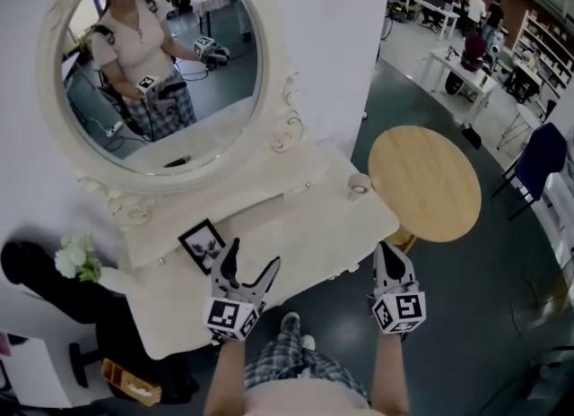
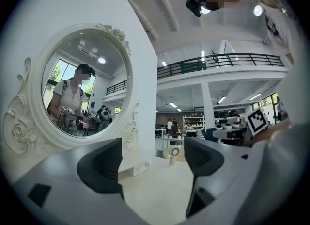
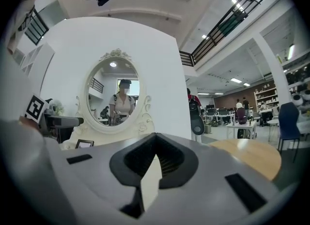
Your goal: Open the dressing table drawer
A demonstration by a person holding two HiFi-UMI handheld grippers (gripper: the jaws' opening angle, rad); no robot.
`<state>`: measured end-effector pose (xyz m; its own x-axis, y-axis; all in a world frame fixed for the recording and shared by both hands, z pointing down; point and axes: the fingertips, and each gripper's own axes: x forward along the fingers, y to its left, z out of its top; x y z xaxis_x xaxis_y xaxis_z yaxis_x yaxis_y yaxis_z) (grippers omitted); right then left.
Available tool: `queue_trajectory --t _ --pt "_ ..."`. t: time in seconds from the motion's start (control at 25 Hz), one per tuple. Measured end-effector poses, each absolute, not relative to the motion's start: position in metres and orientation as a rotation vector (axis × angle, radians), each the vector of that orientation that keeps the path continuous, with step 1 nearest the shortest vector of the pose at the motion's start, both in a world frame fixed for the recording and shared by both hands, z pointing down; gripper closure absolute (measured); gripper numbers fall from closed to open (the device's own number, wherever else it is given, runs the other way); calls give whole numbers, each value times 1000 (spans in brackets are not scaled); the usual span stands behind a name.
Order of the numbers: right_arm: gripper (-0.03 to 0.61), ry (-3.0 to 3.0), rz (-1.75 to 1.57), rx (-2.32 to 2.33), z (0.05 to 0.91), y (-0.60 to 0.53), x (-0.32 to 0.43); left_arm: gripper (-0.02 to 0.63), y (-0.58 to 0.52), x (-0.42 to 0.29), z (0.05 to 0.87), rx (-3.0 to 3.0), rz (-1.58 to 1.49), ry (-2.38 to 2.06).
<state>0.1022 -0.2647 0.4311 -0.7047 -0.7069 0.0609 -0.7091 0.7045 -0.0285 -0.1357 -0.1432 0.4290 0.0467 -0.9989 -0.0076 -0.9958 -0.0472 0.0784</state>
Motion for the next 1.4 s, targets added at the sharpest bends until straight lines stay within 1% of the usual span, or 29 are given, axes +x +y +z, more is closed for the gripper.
queue_trajectory --t 0.24,0.44,0.8,1.12,1.4 --pt "563 -2847 71 1177 445 -303 80 227 -195 -142 454 2217 -56 -2104" --pt "563 -2822 118 1180 463 -334 68 227 -235 -134 474 2219 -11 -2058" --pt "563 -2805 159 1135 503 -371 38 227 -310 -129 516 2126 73 -2097" --pt "563 -2779 174 1090 540 -394 19 229 -363 -122 576 1924 96 -2116" --pt "563 -2762 199 1051 569 -409 5 229 -397 -119 608 1763 114 -2164"
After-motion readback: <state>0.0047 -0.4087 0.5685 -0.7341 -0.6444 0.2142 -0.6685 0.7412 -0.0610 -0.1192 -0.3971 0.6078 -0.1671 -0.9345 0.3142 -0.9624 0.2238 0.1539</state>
